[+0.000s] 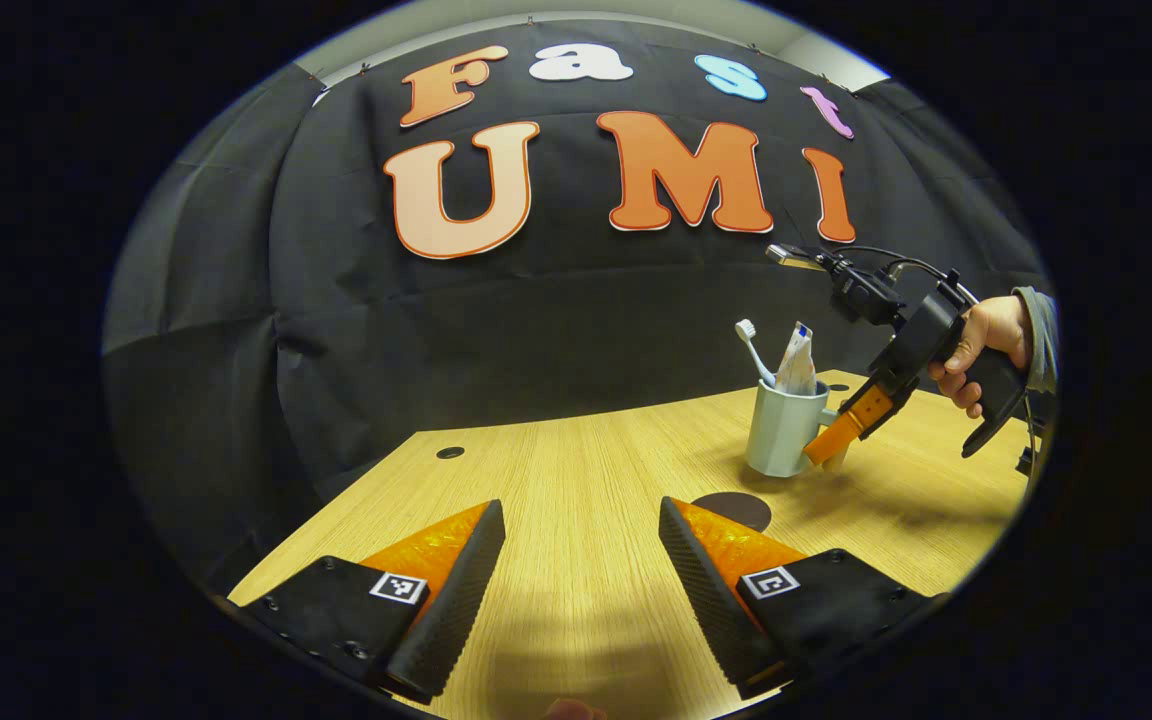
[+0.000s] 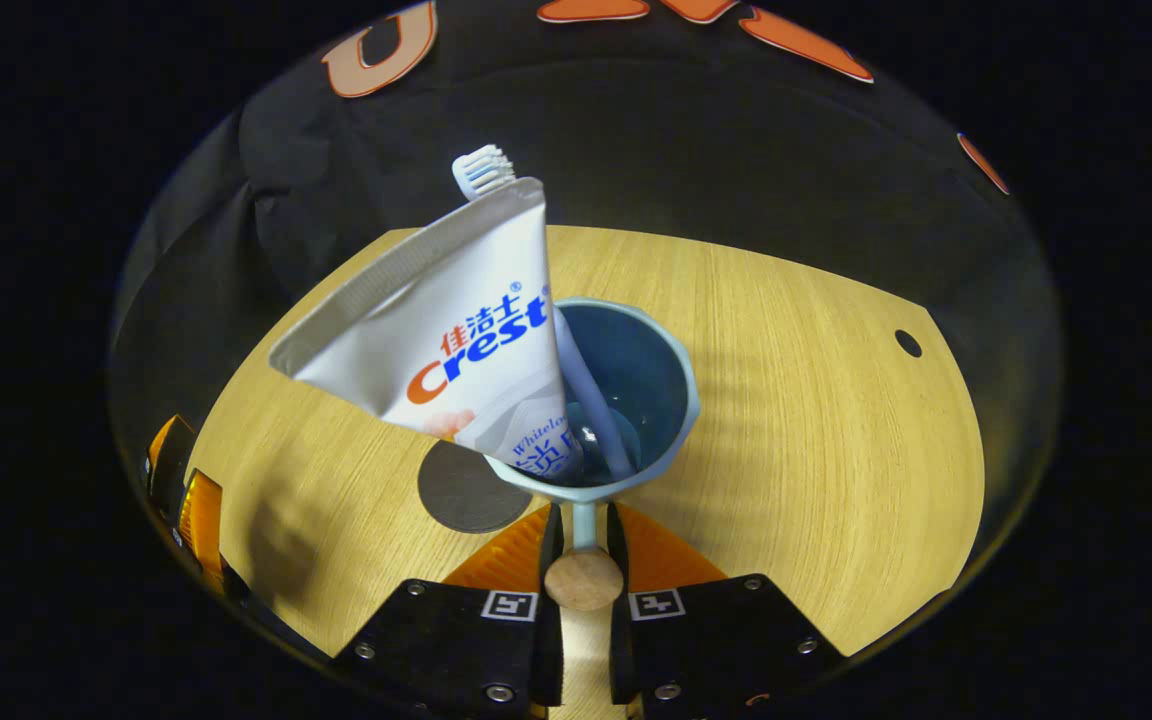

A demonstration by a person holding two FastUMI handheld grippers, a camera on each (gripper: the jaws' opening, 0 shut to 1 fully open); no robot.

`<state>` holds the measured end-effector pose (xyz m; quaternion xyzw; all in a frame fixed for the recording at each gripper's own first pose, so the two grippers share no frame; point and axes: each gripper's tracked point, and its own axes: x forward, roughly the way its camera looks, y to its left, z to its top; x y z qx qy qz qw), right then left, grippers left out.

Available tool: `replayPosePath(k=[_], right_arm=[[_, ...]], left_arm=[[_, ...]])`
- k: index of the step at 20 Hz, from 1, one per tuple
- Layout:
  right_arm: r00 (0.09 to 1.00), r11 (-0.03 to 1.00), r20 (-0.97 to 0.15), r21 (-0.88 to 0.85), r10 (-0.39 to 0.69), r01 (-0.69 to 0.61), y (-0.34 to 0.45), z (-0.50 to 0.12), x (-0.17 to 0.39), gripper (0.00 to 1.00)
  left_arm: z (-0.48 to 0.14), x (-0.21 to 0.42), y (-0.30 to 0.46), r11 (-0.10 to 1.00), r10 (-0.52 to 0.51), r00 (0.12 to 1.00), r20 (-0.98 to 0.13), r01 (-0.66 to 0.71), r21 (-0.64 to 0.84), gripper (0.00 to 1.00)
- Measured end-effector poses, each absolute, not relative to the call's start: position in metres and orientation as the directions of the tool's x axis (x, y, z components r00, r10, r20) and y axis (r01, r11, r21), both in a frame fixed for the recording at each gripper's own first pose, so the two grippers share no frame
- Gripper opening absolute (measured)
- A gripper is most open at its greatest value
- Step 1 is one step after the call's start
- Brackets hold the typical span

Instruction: Put the toothbrush and toothpaste on the desktop into the cup, then pick up the cup and place it on the coaster on the desktop.

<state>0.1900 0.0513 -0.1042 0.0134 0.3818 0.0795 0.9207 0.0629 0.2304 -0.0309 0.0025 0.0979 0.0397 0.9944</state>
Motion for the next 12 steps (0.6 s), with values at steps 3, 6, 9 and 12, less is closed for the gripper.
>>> replayPosePath(k=[3, 6, 9, 12], right_arm=[[0.688, 0.981, -0.703, 0.08, 0.181, -0.177, 0.05, -0.107, 0.191, 0.19], [0.67, 0.974, -0.712, 0.093, 0.209, -0.205, 0.052, -0.108, 0.191, 0.19], [0.665, 0.97, -0.715, 0.077, 0.215, -0.23, 0.053, -0.11, 0.191, 0.18], [0.658, 0.966, -0.72, 0.067, 0.22, -0.249, 0.052, -0.111, 0.191, 0.18]], left_arm=[[-0.034, 0.06, 0.234, 0.996, 0.087, 0.976, -0.198, -0.087, 0.006, 0.98], [-0.035, 0.057, 0.237, 0.995, 0.093, 0.976, -0.197, -0.095, -0.002, 0.98], [-0.041, 0.053, 0.241, 0.995, 0.097, 0.974, -0.203, -0.1, -0.005, 0.98], [-0.041, 0.05, 0.243, 0.994, 0.103, 0.974, -0.203, -0.107, -0.009, 0.98]])
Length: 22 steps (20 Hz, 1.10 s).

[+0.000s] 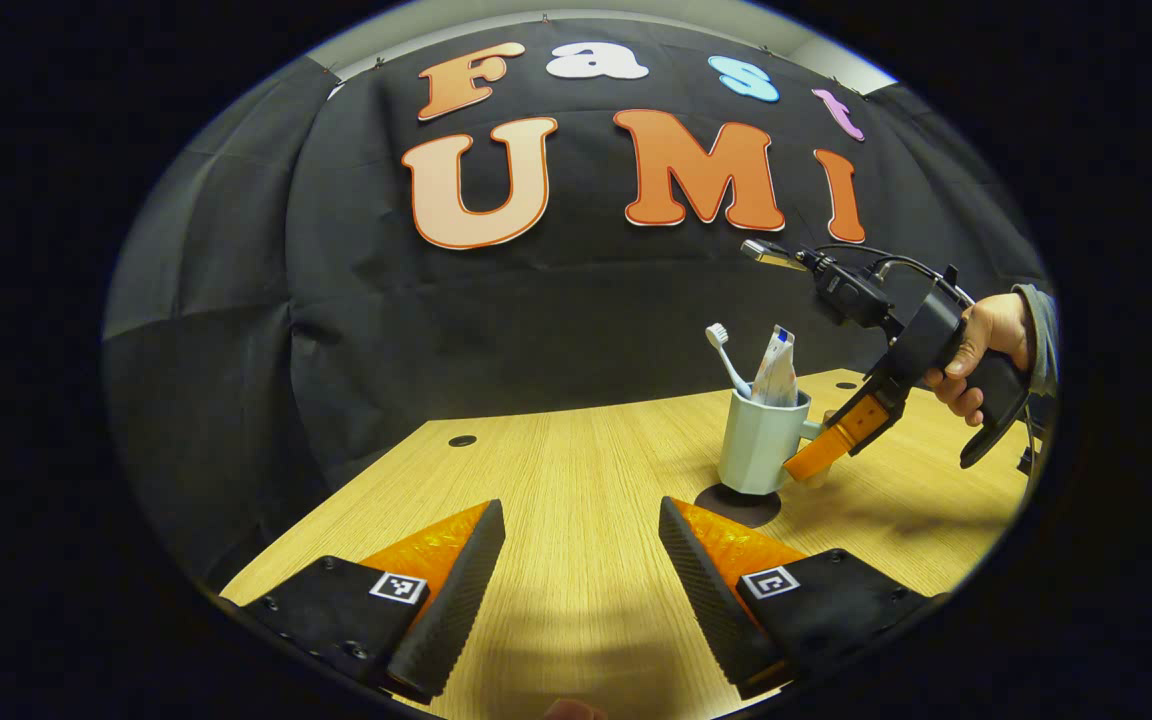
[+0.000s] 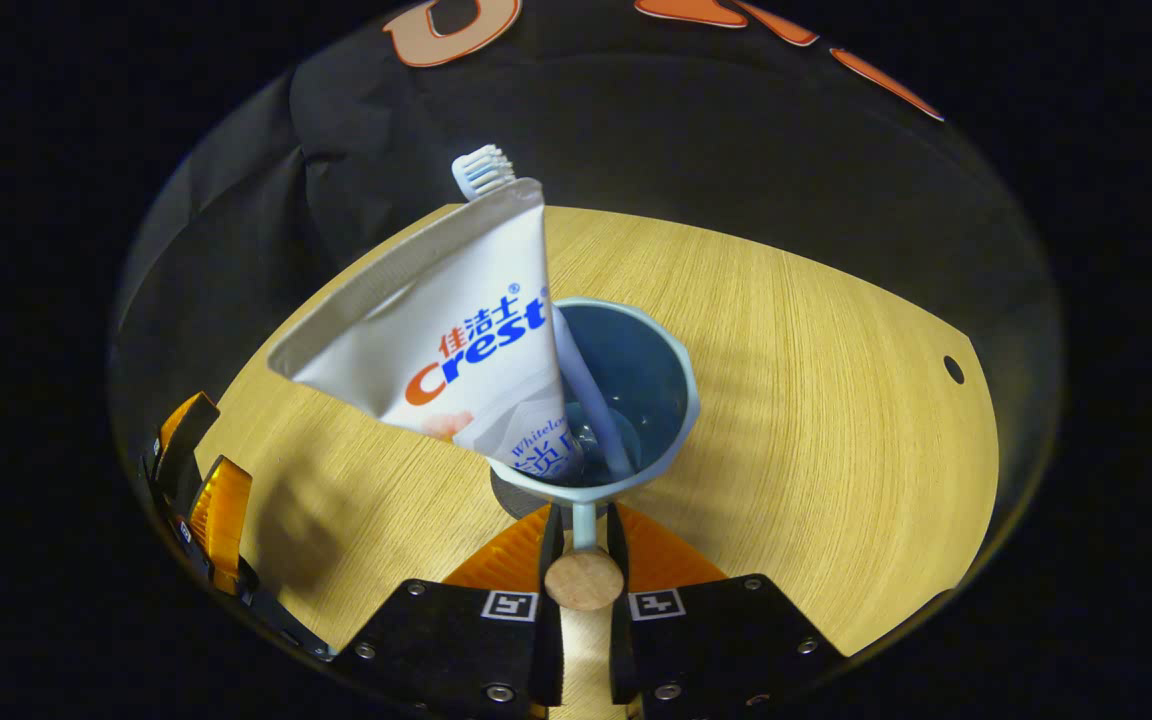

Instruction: Put the toothbrush and toothpaste on the desktop into the cup, then pick up the cup and place it on the coaster on the desktop.

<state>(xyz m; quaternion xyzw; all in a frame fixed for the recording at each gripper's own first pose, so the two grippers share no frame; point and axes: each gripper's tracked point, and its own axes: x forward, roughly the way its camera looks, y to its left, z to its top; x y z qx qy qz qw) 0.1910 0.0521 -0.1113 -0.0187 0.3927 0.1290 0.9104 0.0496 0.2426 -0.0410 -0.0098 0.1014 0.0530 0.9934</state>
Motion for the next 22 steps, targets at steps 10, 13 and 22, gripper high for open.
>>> replayPosePath(k=[10, 13, 22], right_arm=[[0.623, 0.96, -0.752, 0.042, 0.213, -0.278, 0.048, -0.107, 0.192, 0.19], [0.628, 0.955, -0.744, 0.048, 0.229, -0.292, 0.047, -0.105, 0.19, 0.24], [0.776, 0.937, -0.536, 0.09, 0.331, -0.337, 0.044, -0.042, 0.175, 0.52]], left_arm=[[-0.051, 0.044, 0.247, 0.993, 0.113, 0.971, -0.213, -0.119, -0.017, 0.99], [-0.053, 0.041, 0.246, 0.992, 0.115, 0.969, -0.221, -0.122, -0.022, 0.99], [-0.04, 0.043, 0.233, 0.994, 0.107, 0.975, -0.196, -0.112, -0.016, 0.98]])
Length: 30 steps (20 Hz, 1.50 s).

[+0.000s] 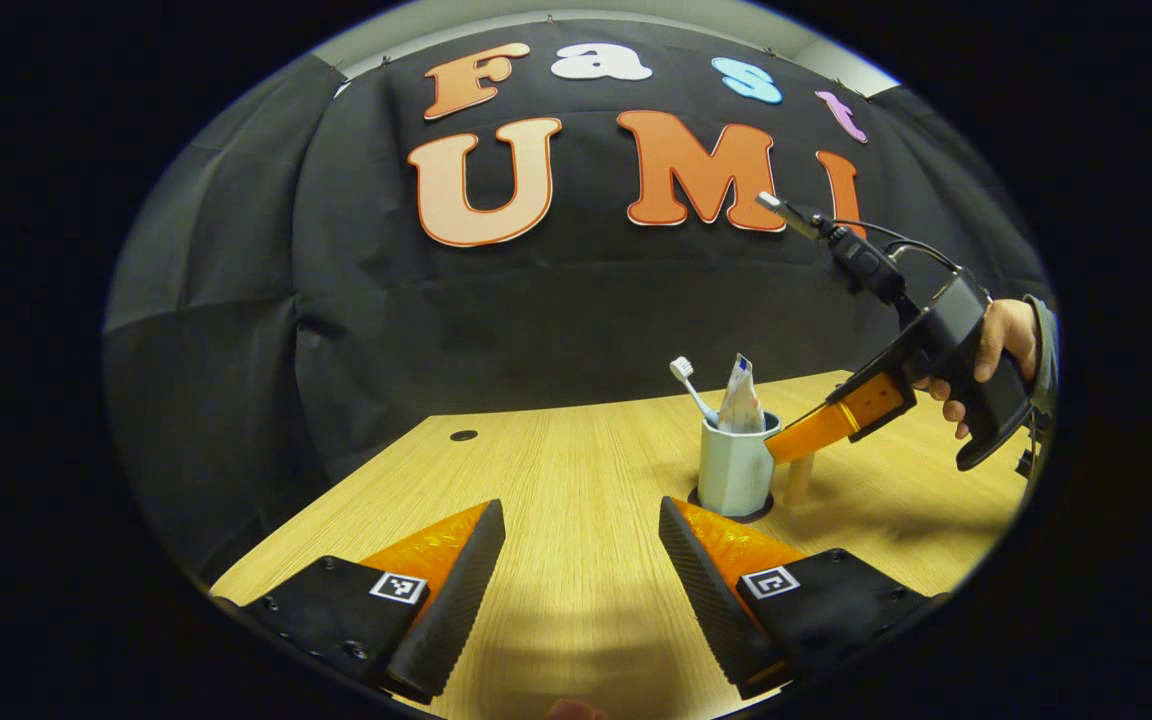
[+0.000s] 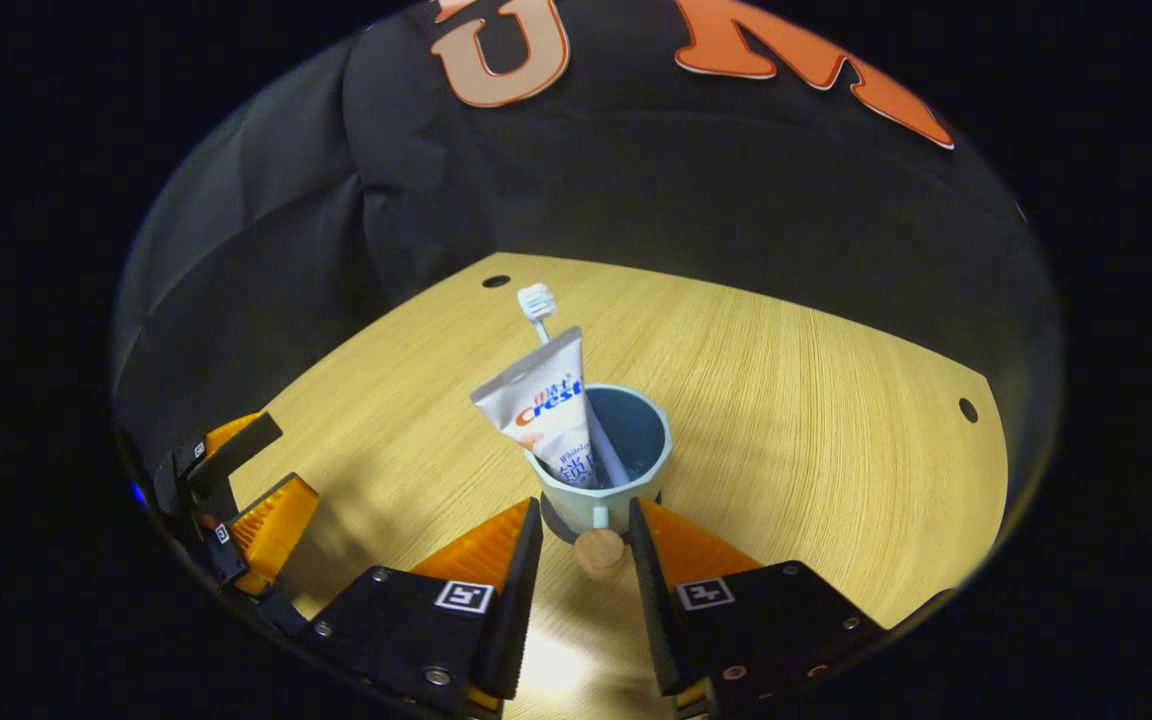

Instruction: Put the toothbrush and toothpaste on the desktop into the cup, then pick up the cup and place it on the coaster on the desktop.

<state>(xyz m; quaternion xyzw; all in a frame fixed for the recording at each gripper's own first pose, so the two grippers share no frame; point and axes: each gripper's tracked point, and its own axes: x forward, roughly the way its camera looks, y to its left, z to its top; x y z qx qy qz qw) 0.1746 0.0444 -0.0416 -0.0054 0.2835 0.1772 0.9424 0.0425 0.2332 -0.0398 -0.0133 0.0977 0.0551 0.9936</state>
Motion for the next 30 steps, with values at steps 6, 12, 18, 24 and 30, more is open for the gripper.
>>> replayPosePath(k=[6, 12, 18, 24, 30], right_arm=[[0.87, 0.947, -0.391, 0.008, 0.299, -0.322, 0.026, -0.016, 0.155, 0.71], [0.941, 0.969, -0.232, 0.05, 0.247, -0.242, -0.017, 0.007, 0.132, 0.77], [0.988, 0.992, -0.096, 0.05, 0.123, -0.119, -0.082, 0.017, 0.103, 0.8], [0.999, 0.999, 0.032, 0.014, 0.038, -0.039, -0.114, 0.035, 0.072, 0.8], [0.99, 0.999, 0.137, 0.001, -0.04, 0.04, -0.131, 0.042, 0.051, 0.8]], left_arm=[[-0.021, 0.049, 0.218, 0.995, 0.095, 0.982, -0.164, -0.096, -0.001, 0.98], [-0.001, 0.051, 0.206, 0.995, 0.095, 0.988, -0.126, -0.096, -0.005, 0.98], [0.01, 0.055, 0.184, 0.997, 0.077, 0.992, -0.097, -0.075, 0.028, 0.98], [0.033, 0.06, 0.152, 0.999, 0.047, 0.998, -0.037, -0.047, 0.01, 0.99], [0.053, 0.057, 0.124, 0.999, 0.038, 0.999, 0.037, -0.038, -0.001, 1.0]])
